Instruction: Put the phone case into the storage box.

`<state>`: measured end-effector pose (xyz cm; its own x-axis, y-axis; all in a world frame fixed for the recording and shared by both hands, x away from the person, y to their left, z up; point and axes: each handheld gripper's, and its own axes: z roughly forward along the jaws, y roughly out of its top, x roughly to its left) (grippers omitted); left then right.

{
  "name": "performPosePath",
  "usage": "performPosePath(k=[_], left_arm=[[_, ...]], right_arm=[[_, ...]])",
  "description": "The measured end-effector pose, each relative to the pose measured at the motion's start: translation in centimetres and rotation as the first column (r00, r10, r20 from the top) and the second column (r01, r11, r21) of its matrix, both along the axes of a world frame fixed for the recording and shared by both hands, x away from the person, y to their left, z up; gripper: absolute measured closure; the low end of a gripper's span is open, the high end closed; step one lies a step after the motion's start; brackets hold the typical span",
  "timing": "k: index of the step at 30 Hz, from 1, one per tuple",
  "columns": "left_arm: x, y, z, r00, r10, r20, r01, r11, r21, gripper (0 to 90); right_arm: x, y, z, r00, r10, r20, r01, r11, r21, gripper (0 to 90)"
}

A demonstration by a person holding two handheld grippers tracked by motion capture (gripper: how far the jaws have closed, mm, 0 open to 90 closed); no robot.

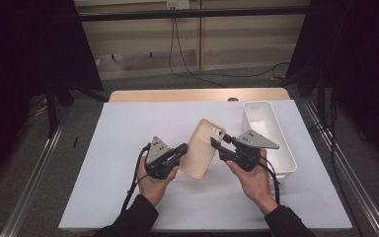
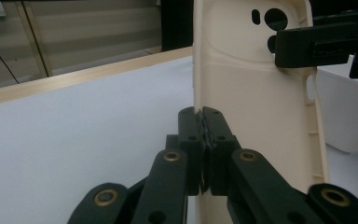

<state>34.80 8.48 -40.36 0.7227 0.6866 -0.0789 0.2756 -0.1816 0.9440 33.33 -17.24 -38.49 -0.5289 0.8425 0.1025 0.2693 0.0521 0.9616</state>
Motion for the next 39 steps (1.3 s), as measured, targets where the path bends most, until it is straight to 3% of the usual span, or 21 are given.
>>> performPosePath(k=[22, 34, 36, 39], left_arm=[[0.0, -0.4, -0.7, 0.9997, -0.021, -0.014, 0.021, 0.9995, 0.023, 87.0], [0.4, -0.1, -1.1, 0.9982, -0.039, -0.046, 0.039, 0.9992, 0.005, 85.9], [0.5, -0.1, -1.2, 0.9986, -0.042, -0.032, 0.043, 0.9989, 0.016, 85.1], [0.5, -0.1, -1.3, 0.9978, -0.050, -0.043, 0.050, 0.9987, -0.004, 81.4]], right_arm=[[-0.1, -0.2, 0.2, 0.9997, 0.014, 0.022, -0.015, 0.9991, 0.039, 79.6], [-0.6, 0.2, 0.5, 0.9963, 0.055, 0.065, -0.059, 0.9970, 0.051, 81.8], [-0.5, 0.3, 0.5, 0.9958, 0.065, 0.064, -0.069, 0.9958, 0.060, 81.7], [-0.5, 0.3, 0.5, 0.9956, 0.069, 0.063, -0.073, 0.9954, 0.063, 81.7]])
